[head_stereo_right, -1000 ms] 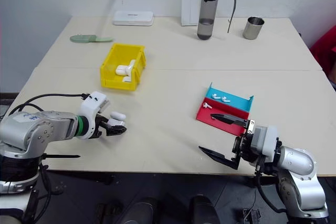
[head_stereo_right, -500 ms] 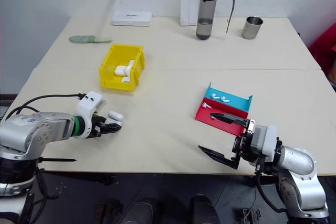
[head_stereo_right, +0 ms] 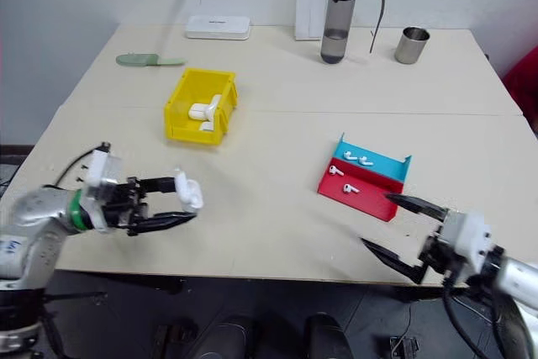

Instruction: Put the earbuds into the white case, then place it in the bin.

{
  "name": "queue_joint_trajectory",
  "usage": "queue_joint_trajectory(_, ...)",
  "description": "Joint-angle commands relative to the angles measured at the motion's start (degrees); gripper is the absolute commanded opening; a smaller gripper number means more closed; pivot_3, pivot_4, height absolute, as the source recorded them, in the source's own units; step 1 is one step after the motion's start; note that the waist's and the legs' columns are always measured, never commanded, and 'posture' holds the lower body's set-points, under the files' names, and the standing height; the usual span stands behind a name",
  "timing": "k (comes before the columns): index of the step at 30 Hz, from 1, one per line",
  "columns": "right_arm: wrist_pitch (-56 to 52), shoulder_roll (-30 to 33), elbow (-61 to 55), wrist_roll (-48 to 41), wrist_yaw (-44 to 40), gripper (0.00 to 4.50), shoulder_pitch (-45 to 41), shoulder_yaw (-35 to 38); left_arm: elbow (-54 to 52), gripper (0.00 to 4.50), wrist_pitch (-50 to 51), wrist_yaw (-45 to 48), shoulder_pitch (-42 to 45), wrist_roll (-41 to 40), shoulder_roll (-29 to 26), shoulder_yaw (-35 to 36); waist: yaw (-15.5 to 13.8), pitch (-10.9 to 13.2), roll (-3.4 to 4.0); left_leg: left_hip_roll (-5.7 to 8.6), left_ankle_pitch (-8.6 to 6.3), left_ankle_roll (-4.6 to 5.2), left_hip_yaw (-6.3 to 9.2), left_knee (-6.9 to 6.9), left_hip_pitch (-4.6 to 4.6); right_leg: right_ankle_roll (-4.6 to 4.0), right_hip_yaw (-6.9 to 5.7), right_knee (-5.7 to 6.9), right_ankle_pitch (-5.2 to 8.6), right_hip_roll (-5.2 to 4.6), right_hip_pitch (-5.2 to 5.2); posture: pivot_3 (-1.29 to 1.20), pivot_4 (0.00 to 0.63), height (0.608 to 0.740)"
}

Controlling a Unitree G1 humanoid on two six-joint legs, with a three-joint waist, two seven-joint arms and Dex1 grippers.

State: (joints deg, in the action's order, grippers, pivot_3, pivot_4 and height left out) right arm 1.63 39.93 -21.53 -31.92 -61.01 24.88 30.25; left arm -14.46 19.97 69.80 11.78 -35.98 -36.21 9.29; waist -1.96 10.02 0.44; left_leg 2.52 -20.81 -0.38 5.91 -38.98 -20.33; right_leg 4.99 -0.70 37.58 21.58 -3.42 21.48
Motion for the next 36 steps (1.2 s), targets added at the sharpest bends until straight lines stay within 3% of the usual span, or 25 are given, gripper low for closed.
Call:
queue_joint_trajectory(1,0.74,-1.51,2.10,0.41,1.47,4.50,5.28,7.66,-4.03,2.75,-3.83,-1.89,0.21,-0.07,4.61,-3.88,0.33,0.01,-0.03,0.00,0.00,0.00,-0.03,0.00,0.01,0.00,0.02,0.00,0.00,0.01,-0.01,0.00,0.150,0.740)
queue_joint_trajectory(5,-3.05,-0.36,0.63,4.95,5.95,4.50,9.24,10.36,-1.30,2.75,-5.47,-2.76,2.48,0.08,10.39,-8.09,1.00,-0.01,0.00,-0.06,0.01,-0.01,-0.24,0.02,0.17,0.00,0.18,0.12,0.00,0.10,-0.04,0.00,0.150,0.740)
queue_joint_trajectory(11,-25.96,8.82,-10.87,1.79,17.60,4.50,-0.55,6.22,1.27,2.75,-5.64,-2.28,5.21,-0.76,13.53,-10.38,2.23,-0.08,0.12,-0.09,0.09,-0.04,-0.51,-0.05,0.24,0.00,0.55,0.19,0.00,0.24,-0.01,0.00,0.150,0.740)
queue_joint_trajectory(17,-53.60,22.49,-16.53,-10.24,22.90,4.50,-27.64,-12.64,3.48,2.75,-10.28,0.45,5.64,-0.21,15.11,-10.67,1.32,-0.07,0.10,-0.17,0.09,-0.05,-0.30,-0.03,0.14,0.00,0.46,0.17,0.00,0.30,0.12,0.00,0.150,0.740)
queue_joint_trajectory(21,-69.15,19.89,-13.93,-10.68,27.35,4.50,-49.73,-28.57,3.27,2.75,-11.21,2.16,5.55,-2.79,16.43,-10.06,0.49,0.00,-0.01,-0.15,0.06,-0.05,-0.17,-0.07,-0.03,0.00,0.43,-0.07,0.00,0.27,0.19,0.00,0.150,0.740)
queue_joint_trajectory(25,-73.86,17.67,-9.42,-5.71,26.62,4.50,-61.85,-41.79,4.00,2.75,-14.28,4.90,4.53,0.56,15.01,-11.72,0.44,0.02,-0.05,-0.06,0.05,-0.03,0.01,-0.02,-0.14,0.01,0.36,-0.11,-0.01,0.20,0.25,0.00,0.150,0.740)
queue_joint_trajectory(28,-73.28,18.93,-6.52,-0.89,24.00,4.50,-66.26,-49.86,3.75,2.75,-15.53,4.36,3.75,0.98,15.08,-11.72,0.45,0.02,-0.05,0.00,0.04,0.00,0.01,-0.01,-0.24,0.02,0.32,-0.06,-0.01,0.13,0.39,0.00,0.150,0.740)
queue_joint_trajectory(33,-67.84,19.69,0.35,7.06,19.46,4.50,-70.56,-56.98,2.63,2.75,-16.24,3.74,2.31,1.38,14.41,-11.98,0.73,0.01,-0.06,0.04,0.06,-0.03,-0.08,-0.21,-0.90,0.05,0.30,0.31,-0.03,0.09,1.11,0.00,0.150,0.740)
queue_joint_trajectory(36,-64.48,18.88,4.41,10.94,15.92,3.66,-73.36,-59.39,1.76,2.75,-16.46,3.10,1.53,1.79,14.07,-12.25,0.86,0.01,-0.05,0.03,0.07,-0.04,-0.09,-0.19,-0.89,0.05,0.28,0.37,-0.03,0.09,1.14,0.00,0.150,0.740)
